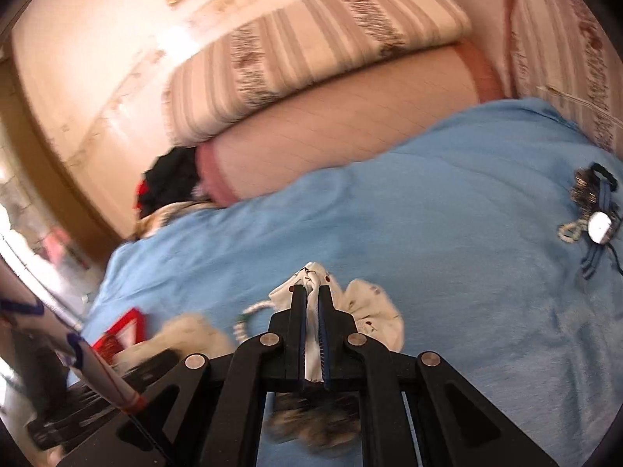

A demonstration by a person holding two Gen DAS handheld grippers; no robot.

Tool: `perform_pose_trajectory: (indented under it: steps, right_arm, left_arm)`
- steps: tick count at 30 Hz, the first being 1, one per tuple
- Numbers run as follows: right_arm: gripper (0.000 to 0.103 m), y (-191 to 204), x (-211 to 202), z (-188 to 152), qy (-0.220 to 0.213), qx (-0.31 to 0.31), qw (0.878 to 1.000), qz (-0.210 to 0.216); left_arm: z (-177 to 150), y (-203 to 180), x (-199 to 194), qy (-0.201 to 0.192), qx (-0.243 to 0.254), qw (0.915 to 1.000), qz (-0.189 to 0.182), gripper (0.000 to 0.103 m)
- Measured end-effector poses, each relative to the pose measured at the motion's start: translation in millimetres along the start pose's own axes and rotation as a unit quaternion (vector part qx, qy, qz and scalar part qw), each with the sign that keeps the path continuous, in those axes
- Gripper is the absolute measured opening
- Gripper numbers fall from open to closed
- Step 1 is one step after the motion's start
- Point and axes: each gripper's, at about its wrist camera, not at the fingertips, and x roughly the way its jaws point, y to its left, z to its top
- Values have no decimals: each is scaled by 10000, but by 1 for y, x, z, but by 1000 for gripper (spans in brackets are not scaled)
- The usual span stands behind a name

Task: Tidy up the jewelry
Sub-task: 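Grip white red-dotted scrunchie with right tool while left tool lifts cream scrunchie, then carry cream scrunchie in left tool and white scrunchie in right tool toward tray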

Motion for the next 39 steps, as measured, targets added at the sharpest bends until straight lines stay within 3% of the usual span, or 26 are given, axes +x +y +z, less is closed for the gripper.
perform_pose_trajectory:
  steps: [4, 9, 18, 22, 24, 27, 28, 30, 32, 35, 39]
  right_arm:
    - [6, 27, -10, -8, 141, -332, 9985, 403]
    - [6, 51, -20, -28, 400, -855, 9938, 592]
    - [6, 58, -25, -91, 1256, -1577, 9783, 482]
    - [8, 63, -19, -122, 1666, -1809, 9686, 374]
    - [8, 60, -3, -136, 2040, -1755, 9628, 263]
    - [8, 52, 8, -145, 2273, -1634, 9598, 184]
    - [10, 52, 5, -145, 2243, -1644, 9603, 202]
    - [24, 55, -4, -139, 2072, -1712, 9629, 229]
    - [44, 58, -14, -134, 1832, -1752, 9671, 236]
    - [45, 58, -20, -127, 1628, -1777, 9704, 164]
    - [45, 49, -8, -123, 1691, -1661, 9715, -81]
  left_arm:
    - [0, 2, -5, 13, 13, 10000, 44, 24]
    - [-12, 14, -24, 111, -13, 9999, 84, 24]
    - [-84, 23, -47, 752, -221, 9969, -25, 24]
    - [-120, 28, -52, 907, -397, 9945, 338, 24]
    - [-128, 31, -49, 997, -451, 9930, 448, 24]
    - [-134, 31, -45, 1035, -315, 9921, 630, 25]
    - [-135, 31, -45, 1031, -286, 9919, 678, 25]
    - [-136, 32, -46, 1016, -300, 9921, 679, 28]
    - [-136, 32, -46, 1013, -269, 9920, 705, 28]
    - [-137, 30, -46, 997, -156, 9921, 750, 28]
    - [-136, 28, -43, 997, -90, 9920, 773, 28]
